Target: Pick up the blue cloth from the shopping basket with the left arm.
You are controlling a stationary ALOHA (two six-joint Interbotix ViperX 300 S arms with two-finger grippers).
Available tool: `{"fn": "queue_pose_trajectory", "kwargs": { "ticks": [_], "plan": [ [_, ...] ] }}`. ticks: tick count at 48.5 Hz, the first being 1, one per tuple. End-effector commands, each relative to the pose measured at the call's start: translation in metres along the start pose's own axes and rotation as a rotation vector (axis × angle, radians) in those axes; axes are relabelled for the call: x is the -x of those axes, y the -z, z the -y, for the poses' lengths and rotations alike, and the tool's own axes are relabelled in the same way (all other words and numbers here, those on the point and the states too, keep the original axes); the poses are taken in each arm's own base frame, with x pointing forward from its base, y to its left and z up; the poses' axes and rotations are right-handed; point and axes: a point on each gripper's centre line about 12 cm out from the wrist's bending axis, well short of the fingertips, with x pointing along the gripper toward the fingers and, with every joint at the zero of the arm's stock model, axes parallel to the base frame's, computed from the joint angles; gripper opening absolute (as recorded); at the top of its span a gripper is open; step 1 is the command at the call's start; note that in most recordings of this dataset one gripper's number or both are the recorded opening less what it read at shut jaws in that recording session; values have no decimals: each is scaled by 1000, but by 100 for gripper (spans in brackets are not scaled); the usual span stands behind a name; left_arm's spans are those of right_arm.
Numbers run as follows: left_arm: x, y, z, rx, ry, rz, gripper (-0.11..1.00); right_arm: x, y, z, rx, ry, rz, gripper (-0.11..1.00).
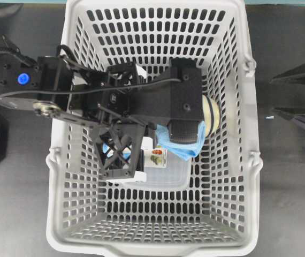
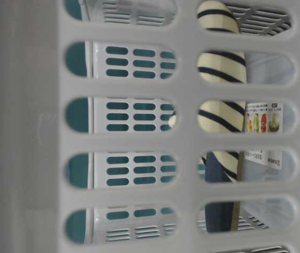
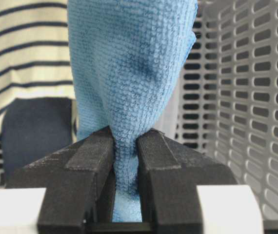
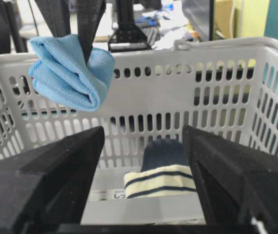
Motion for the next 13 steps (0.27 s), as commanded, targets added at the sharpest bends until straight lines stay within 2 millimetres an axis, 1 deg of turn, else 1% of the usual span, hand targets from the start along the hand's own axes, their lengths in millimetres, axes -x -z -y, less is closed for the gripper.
{"fn": "queue_pose_trajectory", "kwargs": {
  "ticks": [1, 13],
  "plan": [
    [10, -4, 0, -3, 1, 28, 9, -1, -7, 0, -5, 3, 17, 64],
    [8, -4, 0, -3, 1, 25, 9, -1, -7, 0, -2, 3, 17, 64]
  ]
}}
